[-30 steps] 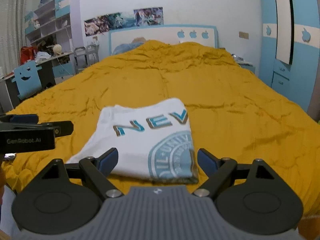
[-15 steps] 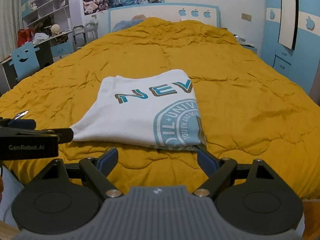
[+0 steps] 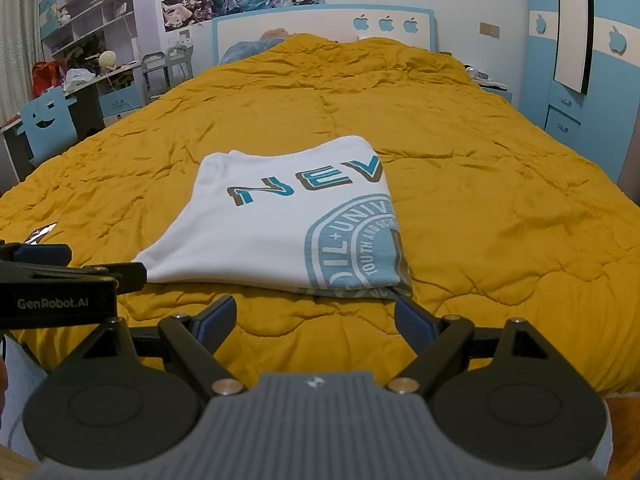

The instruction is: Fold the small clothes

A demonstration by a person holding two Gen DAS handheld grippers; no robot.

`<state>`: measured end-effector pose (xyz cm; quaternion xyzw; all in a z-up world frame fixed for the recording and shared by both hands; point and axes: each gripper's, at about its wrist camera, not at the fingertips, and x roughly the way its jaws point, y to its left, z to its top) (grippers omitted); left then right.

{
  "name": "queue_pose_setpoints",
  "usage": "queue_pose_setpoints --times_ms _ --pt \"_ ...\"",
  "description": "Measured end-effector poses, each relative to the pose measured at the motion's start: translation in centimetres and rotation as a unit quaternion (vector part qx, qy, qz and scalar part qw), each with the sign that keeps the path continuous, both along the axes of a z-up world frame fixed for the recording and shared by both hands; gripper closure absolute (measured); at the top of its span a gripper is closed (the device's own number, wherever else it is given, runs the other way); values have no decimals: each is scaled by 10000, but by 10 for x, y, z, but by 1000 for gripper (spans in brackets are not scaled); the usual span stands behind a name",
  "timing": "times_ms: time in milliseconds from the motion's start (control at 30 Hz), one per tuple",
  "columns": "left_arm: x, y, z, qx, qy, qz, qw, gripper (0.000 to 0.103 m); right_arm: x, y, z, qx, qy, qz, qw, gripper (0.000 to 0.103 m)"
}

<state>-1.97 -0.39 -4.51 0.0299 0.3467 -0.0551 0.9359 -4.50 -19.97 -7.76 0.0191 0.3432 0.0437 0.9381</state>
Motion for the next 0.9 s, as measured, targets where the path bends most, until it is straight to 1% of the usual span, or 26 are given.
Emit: queue_pose_setpoints --times_ms 900 --pt "1 2 0 13 -11 20 10000 0 4 -2 -3 41 40 40 10000 21"
